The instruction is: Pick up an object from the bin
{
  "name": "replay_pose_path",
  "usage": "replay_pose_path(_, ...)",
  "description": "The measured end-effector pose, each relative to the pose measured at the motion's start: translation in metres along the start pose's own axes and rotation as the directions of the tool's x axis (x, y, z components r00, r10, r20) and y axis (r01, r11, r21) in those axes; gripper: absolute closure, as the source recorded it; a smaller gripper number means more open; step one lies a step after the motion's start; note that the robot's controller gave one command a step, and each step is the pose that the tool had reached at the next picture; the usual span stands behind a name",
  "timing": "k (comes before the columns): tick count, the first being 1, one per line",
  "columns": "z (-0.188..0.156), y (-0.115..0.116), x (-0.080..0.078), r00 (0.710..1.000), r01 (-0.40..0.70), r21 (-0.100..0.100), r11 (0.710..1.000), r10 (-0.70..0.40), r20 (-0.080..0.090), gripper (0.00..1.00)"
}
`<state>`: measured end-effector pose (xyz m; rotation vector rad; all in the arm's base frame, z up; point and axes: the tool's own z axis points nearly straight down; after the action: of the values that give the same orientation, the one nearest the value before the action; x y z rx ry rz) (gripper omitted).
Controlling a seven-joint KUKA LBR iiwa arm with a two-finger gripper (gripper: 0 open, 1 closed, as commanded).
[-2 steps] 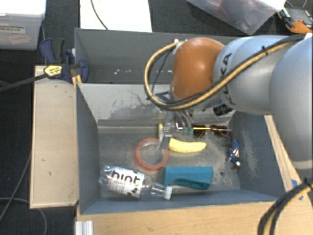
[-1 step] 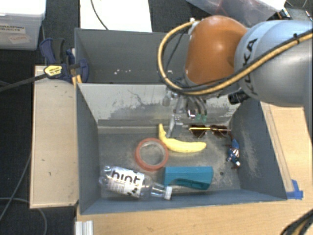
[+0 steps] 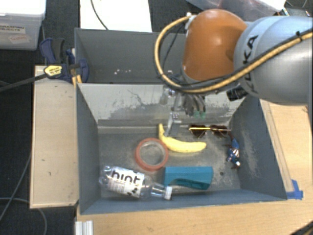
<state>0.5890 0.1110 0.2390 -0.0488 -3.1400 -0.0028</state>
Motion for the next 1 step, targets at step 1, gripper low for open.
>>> replay_pose_path(1,0.0658,-0.0611,0.0067,0.984,-0.181,0.001,0.984,0.181,0.002,0.0)
